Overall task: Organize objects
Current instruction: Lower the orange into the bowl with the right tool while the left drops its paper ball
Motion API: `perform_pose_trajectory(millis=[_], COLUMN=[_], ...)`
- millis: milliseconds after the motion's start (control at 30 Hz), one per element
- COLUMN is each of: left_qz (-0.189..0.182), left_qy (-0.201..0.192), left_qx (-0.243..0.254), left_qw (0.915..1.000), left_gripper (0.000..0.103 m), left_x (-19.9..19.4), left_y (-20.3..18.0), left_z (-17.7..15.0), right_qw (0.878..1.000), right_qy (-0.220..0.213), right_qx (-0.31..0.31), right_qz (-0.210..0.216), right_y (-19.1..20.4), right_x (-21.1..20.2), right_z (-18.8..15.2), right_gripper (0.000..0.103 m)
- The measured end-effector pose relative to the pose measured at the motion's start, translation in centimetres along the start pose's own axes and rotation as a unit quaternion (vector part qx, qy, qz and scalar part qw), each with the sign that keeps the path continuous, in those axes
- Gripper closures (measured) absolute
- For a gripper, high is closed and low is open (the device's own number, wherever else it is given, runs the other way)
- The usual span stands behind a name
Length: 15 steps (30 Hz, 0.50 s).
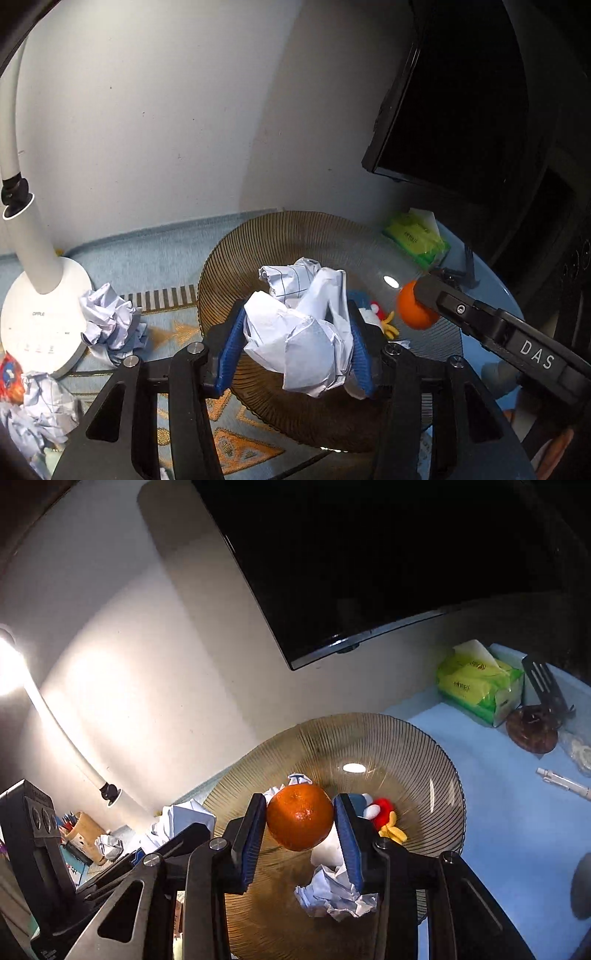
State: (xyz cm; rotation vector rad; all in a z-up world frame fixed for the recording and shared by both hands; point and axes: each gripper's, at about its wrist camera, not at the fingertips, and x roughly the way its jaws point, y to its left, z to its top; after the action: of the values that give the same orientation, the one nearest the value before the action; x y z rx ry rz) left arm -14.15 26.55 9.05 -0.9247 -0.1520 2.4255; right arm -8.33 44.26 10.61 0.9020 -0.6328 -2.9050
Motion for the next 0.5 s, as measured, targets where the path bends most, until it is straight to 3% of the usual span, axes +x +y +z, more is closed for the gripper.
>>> perform_pose_trajectory(millis=[33, 67, 133, 500], left_qz=[-0.01, -0.017, -0.018, -0.032], left_qy=[0.003, 0.006, -0.006, -0.028], left_qx=[-0.005, -0.011, -0.017, -0.03], left_qw=[0.9999, 0.9998, 0.9997, 0.9986], left_gripper=[0.044, 0.028, 0.015, 0.014], left_x=[0.0, 0.0, -0.4, -3.2], left_y=[0.3, 0.4, 0.6, 0.8], left_z=[0.0, 0.0, -0.1, 0.4], right_qw=[1.0, 1.0, 1.0, 1.0], right_qy=[0.008, 0.012, 0.008, -0.01], right_qx=[0.001, 0.006, 0.018, -0.004], right_qz=[0.007, 0.014, 0.024, 0.017], right_y=[-0.2, -0.4, -1.1, -0.7], right_x=[0.3, 0.4, 0.3, -0.2], right_z=[0.1, 0.1, 0.2, -0.5], right_gripper=[0.06, 0.056, 0.055, 0.05])
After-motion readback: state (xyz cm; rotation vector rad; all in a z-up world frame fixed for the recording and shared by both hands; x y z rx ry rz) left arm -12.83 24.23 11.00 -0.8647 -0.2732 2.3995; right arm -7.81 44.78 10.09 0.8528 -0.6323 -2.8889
